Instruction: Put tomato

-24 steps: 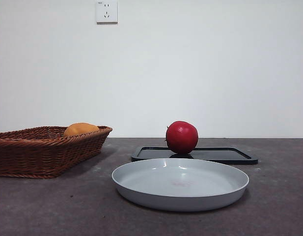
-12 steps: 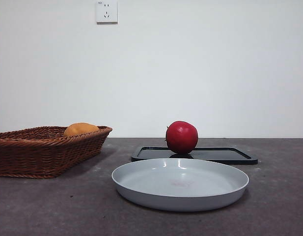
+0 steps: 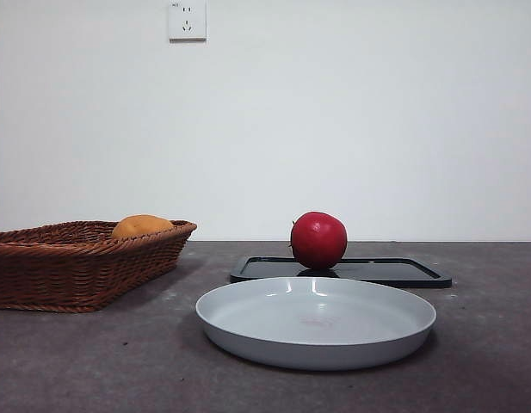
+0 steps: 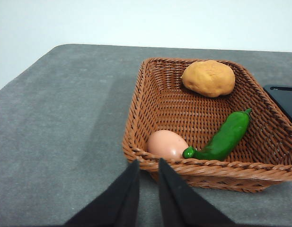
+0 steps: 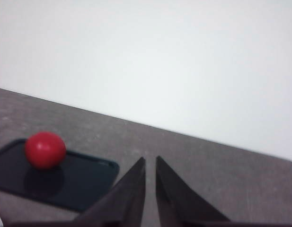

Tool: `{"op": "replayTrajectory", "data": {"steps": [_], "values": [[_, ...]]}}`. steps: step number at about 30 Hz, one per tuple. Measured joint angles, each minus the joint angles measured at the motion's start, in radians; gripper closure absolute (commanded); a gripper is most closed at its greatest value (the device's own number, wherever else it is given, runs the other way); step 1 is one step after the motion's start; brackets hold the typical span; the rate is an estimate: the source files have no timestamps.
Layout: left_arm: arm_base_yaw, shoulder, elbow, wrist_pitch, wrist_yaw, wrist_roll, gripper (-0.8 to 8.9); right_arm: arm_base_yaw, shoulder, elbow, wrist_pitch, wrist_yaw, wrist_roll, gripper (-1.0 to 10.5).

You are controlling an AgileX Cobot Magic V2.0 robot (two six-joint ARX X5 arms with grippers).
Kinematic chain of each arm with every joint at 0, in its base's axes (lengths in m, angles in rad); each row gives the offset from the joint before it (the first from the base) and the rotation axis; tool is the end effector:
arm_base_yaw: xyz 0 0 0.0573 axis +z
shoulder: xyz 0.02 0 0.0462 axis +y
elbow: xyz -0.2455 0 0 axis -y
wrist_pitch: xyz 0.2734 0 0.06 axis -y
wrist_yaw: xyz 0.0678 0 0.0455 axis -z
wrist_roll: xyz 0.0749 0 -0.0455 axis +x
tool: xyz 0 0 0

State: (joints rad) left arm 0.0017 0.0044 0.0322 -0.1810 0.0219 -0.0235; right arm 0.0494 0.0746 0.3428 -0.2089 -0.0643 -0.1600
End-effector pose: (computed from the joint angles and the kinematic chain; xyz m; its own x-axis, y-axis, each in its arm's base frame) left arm 0.1871 -0.0013 0.1504 0.9881 -0.0202 -0.1526 0.0164 0.9995 -0.0266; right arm 0.1648 0.0130 0.2606 0.9918 0.1134 0.0591 -0.1025 0.9813 -0.1628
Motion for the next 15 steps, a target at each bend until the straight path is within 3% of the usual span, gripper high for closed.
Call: {"op": "replayTrajectory", "data": {"steps": [10, 15], "values": [[0.0, 0.0, 0.0, 0.0, 0.0, 0.0, 7.5, -0.026, -0.071, -0.272, 0.068, 0.001, 0.013, 9.2], [0.0, 0.0, 0.0, 0.0, 0.0, 0.0, 7.5, -0.026, -0.07, -0.327, 0.07, 0.007, 0.032, 9.2]]}}
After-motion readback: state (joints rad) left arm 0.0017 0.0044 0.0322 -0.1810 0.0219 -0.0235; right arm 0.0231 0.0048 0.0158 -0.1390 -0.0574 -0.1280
